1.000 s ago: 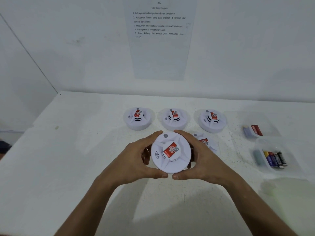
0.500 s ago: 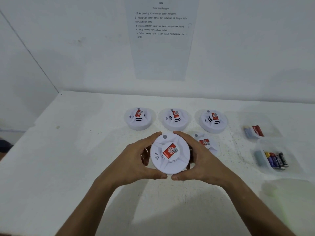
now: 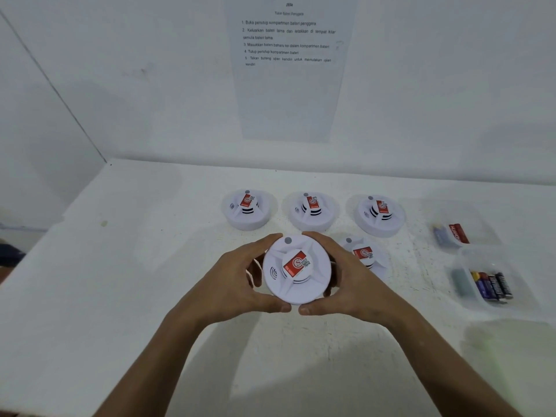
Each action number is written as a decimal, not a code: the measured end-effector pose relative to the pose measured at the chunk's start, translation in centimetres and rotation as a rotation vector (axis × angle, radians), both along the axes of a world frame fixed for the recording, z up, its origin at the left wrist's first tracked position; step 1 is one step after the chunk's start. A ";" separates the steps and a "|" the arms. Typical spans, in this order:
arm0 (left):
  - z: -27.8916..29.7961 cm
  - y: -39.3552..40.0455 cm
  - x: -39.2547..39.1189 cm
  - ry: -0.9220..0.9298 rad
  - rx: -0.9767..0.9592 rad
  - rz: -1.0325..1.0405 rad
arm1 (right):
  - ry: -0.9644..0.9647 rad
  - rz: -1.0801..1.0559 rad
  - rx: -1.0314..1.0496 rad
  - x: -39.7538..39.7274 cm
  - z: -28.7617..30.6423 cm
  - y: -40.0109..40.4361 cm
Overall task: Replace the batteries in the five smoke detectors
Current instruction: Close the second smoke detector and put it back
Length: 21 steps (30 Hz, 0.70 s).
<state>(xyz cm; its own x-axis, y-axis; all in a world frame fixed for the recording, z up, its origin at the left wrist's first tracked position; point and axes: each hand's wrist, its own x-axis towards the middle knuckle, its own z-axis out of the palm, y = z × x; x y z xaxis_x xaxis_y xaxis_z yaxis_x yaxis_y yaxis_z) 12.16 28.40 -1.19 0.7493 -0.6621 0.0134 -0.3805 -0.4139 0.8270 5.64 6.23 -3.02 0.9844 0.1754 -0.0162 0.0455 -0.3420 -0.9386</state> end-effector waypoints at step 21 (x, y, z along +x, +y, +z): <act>-5.5 0.4 4.2 -0.076 0.192 0.107 | -0.017 -0.170 -0.223 4.2 -4.7 2.7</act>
